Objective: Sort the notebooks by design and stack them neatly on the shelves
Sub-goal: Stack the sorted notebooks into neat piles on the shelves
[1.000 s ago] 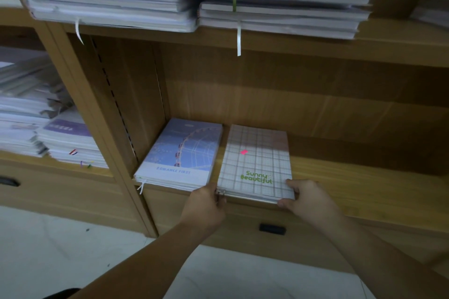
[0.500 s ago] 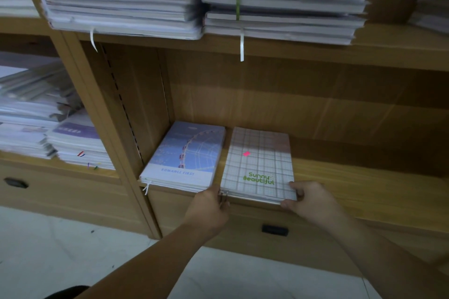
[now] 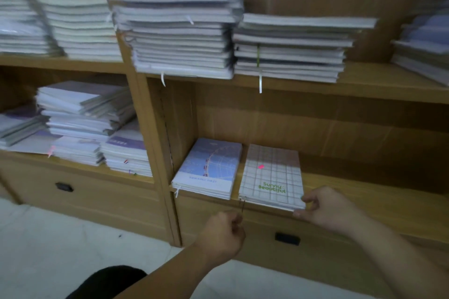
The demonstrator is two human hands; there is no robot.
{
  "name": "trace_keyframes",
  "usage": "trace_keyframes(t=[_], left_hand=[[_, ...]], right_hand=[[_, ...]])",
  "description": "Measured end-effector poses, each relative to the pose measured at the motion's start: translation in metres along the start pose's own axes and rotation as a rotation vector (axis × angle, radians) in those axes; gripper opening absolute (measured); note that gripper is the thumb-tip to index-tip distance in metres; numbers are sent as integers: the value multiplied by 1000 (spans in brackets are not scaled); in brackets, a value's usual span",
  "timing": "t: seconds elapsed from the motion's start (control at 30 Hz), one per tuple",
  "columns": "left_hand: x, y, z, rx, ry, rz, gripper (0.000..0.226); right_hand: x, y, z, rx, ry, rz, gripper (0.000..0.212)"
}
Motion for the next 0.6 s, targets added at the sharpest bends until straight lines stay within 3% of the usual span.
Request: trace_keyframes(t=[0.17,0.33,0.53,0.6], left_hand=[[-26,-33,40,15,66,28,30],[-87,-105,57,-90,200,-12,27],[-208,-200,63,-287,450,62,21],[-235,-241,61,-442,509,87,19]], right_hand=[[58,-22,58,-87,-127,114,59],[114,-86,113,-192,-259,283,50],[168,-209,157,-417,-402,313,41],[176,-252,166,-529,-425,226,39]])
Point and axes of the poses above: each hand's wrist, its own z-axis away from the middle knuckle, its own y-axis out of the palm, x = y × z, the point moved 7 cm from there along -z, towards the middle knuckle, and after that the axes turned 1 degree about y, right-handed, at the moved point
